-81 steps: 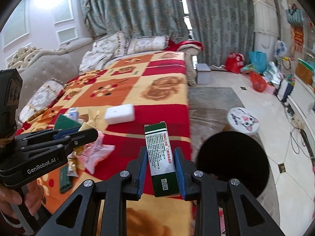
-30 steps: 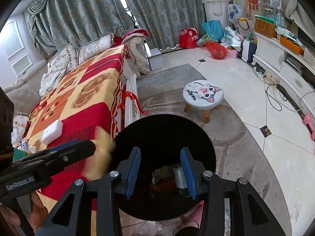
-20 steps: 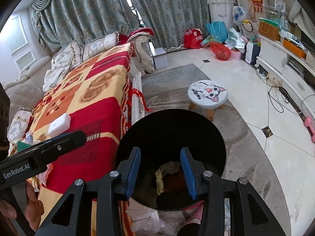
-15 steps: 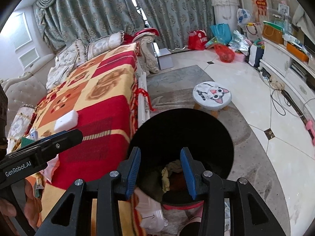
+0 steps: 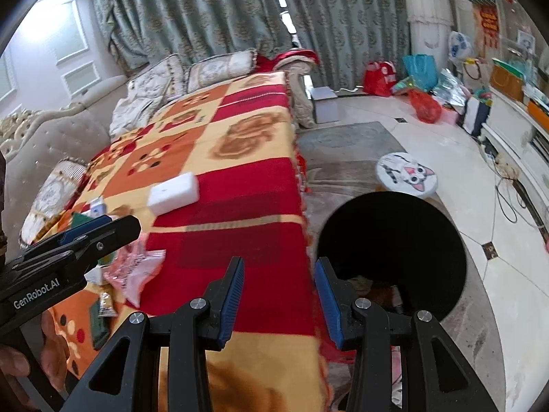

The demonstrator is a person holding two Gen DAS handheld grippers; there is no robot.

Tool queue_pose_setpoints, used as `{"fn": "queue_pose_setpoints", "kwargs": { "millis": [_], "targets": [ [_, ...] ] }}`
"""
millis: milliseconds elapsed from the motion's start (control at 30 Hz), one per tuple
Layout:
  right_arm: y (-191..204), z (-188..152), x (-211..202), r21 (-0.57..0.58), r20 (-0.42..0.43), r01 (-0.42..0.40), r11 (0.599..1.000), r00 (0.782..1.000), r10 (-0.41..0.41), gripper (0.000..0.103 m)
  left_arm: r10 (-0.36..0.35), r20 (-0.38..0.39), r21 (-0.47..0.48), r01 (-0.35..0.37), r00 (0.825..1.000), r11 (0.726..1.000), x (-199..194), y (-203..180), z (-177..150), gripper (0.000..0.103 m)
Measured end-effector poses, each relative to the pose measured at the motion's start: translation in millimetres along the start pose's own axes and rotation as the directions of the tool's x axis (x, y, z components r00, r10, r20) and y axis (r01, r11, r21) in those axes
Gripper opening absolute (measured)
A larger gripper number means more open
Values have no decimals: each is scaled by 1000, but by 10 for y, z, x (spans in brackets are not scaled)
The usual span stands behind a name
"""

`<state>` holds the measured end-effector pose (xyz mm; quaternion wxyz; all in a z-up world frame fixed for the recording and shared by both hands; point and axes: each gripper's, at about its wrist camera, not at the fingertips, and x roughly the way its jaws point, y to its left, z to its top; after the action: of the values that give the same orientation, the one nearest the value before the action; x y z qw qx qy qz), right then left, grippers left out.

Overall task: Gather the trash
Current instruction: 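Move both open tools back over the trash pile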

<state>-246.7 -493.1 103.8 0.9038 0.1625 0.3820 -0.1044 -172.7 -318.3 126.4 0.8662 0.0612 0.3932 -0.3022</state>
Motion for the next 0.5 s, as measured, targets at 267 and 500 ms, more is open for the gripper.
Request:
{"fn": "queue_pose_setpoints", "kwargs": {
  "millis": [267,500],
  "targets": [
    [472,-34,-26,-69,15,-43,997,999,44,69,51,17,-46,-50,999,998,-199,423,-115,58],
    [790,-72,11,-132,-4,-69,989,998,69,69,77,20,-81,-75,997,994,-398,756,-226,58]
  ]
}}
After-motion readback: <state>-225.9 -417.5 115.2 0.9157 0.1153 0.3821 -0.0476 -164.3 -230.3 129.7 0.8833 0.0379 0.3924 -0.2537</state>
